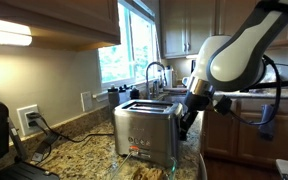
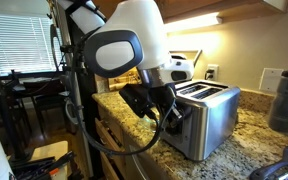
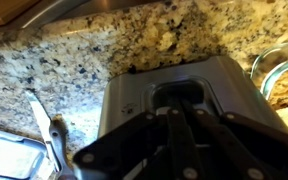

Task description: Get a slice of bread from the bowl and put it in the toaster, and then turn the toaster on

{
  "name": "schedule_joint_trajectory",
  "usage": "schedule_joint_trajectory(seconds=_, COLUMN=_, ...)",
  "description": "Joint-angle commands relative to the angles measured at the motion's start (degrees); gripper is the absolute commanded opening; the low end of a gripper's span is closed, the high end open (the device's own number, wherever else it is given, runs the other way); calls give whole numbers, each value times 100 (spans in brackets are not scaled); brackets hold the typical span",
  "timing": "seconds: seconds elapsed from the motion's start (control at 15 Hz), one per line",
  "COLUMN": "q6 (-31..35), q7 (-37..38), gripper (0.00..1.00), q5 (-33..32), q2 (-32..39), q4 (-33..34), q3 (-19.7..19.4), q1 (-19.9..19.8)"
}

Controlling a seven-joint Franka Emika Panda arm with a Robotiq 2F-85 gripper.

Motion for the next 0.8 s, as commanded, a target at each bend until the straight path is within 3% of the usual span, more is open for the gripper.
schedule_joint_trajectory(seconds=0.0, q6=-318, q7=25, gripper=5, q5=120, q2=-199, q4=18, q3=-38, q1=117)
schedule_joint_trajectory(seconds=0.6, q6=-2907, q7=245, gripper=6, q5=-299, q2=-1185, q4=1057, q3=122, q1=-236)
schedule_joint_trajectory(seconds=0.73, q6=-3450, q7=256, gripper=31, q5=-406, q2=-1355, q4=1312, q3=160, q1=-281)
